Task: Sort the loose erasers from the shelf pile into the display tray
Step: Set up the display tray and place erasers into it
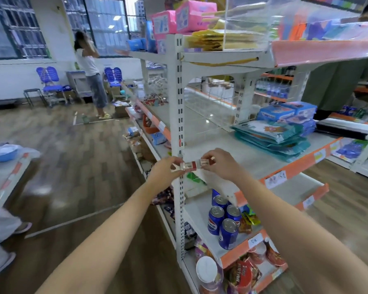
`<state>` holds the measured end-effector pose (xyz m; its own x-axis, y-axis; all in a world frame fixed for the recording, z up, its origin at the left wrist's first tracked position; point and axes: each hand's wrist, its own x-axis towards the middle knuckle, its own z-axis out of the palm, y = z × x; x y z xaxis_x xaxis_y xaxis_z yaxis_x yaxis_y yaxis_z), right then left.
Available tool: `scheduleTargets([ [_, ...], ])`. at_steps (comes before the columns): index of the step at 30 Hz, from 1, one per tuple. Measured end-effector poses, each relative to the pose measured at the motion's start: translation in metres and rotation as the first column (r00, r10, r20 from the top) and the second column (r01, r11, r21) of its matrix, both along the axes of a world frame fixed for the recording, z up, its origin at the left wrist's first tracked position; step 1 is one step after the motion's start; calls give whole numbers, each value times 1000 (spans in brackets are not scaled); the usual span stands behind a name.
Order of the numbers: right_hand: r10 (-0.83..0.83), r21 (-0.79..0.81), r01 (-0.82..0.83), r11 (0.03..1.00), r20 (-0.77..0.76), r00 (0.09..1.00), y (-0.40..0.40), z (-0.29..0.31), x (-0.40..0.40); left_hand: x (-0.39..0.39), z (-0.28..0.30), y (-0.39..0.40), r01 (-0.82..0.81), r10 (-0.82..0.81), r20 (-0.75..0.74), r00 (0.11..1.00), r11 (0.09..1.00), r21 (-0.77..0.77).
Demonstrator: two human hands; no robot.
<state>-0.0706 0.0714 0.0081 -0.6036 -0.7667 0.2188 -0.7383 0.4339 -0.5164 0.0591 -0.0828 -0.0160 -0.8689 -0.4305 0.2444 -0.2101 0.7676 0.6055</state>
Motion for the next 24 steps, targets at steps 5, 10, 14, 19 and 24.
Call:
scheduleTargets([
  [5,121,-97,-116,989,54,991,-70,13,35,38,9,-64,-146,147,-20,989,989,35],
  [10,185,-114,-179,977,52,981,-149,9,54,70,11,-140,-217,217,-11,976,976,-6],
  [14,213,-131,-204,970,57,975,-221,4,66,89,10,-204,-230,230,-11,973,973,-4],
  [19,205,-142,-189,972,110,973,-310,6,76,105,13,-281,-227,227,-18,974,974,-16],
  [24,196,-148,-177,973,125,973,-380,6,74,108,15,-355,-245,244,-36,969,969,-21],
])
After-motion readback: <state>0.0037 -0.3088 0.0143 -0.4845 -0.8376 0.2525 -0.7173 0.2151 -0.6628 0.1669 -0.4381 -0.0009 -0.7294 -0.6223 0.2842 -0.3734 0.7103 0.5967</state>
